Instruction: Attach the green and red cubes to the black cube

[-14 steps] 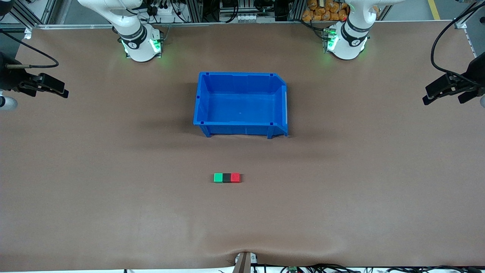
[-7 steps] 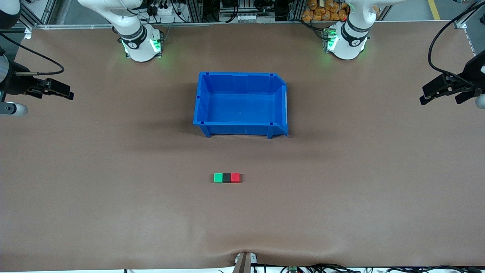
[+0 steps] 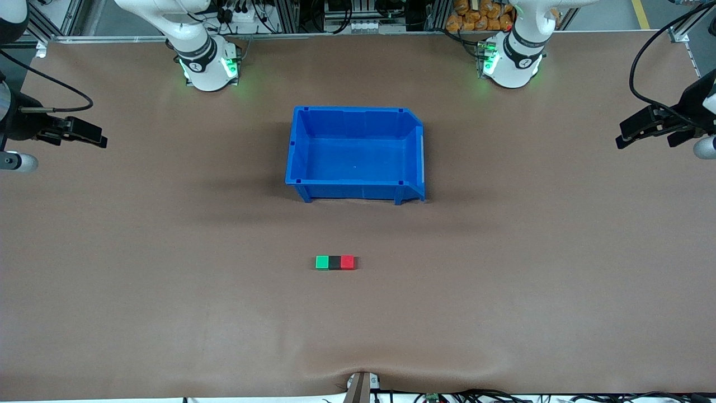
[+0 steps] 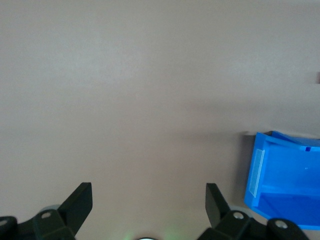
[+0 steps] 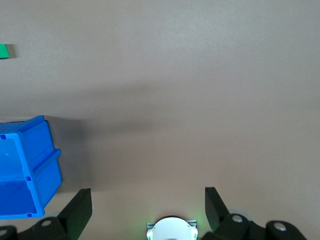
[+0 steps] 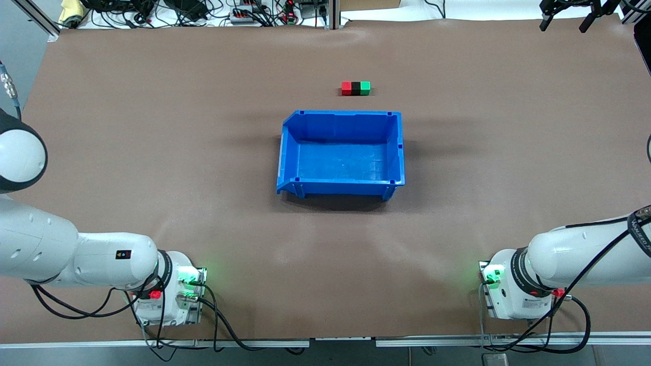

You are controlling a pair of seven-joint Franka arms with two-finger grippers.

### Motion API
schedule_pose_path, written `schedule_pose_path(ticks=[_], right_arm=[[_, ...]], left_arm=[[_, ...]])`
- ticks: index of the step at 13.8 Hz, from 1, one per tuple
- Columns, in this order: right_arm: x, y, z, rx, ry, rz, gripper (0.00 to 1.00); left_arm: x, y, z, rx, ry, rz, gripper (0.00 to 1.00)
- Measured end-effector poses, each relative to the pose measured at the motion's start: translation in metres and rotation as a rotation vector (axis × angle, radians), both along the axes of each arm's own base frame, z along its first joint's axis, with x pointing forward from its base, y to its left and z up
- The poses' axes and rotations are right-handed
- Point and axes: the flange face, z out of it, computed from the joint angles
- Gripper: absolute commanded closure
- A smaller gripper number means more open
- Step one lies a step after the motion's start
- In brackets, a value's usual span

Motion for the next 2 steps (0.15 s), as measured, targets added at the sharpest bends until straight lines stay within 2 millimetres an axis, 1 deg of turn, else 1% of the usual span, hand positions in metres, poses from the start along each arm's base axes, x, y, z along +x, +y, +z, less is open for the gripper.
schedule_pose_path(ticks=[2], right_arm=[[0.0013, -0.0002, -0.0013, 0.0, -0.002, -0.001, 0.0]], left_arm=[[-0.0003, 0.0003, -0.0003, 0.01, 0.003, -0.026, 0.0]])
